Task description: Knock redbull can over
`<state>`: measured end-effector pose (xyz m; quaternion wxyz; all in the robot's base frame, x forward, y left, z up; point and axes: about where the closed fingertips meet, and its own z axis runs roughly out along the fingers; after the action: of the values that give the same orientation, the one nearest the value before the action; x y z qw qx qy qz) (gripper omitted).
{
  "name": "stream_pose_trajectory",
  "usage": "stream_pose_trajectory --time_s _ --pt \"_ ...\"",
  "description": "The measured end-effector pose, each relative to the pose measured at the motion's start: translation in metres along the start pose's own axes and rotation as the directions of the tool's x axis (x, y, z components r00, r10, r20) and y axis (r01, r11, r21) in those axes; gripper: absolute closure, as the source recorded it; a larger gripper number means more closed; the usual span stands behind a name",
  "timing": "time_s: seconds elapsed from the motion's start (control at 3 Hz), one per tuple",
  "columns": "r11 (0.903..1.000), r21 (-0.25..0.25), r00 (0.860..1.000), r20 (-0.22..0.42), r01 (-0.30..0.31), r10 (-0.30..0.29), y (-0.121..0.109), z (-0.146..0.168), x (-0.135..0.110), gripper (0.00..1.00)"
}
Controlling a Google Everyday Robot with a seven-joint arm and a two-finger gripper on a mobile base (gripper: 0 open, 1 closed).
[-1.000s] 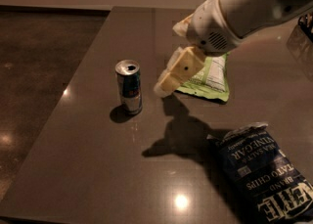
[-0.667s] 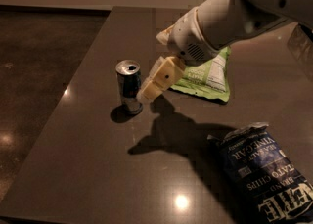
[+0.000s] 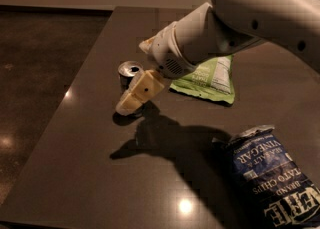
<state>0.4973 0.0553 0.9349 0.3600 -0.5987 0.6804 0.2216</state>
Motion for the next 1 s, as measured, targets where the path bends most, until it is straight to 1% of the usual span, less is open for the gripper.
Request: stream_pose_trajectory --time_s 0.33,0.67,1.0 --pt "0.9999 -0.015 1.000 0.006 -0.005 0.005 0.0026 0.0172 -0.0025 0.05" --pt "0.9992 -0.031 0.999 0.019 -0.026 0.027 -0.0003 0.0244 -0.0005 0.23" --pt "0.9978 -0.047 0.998 0.039 -0.048 0.050 -0.0033 0.0240 0.0009 0.46"
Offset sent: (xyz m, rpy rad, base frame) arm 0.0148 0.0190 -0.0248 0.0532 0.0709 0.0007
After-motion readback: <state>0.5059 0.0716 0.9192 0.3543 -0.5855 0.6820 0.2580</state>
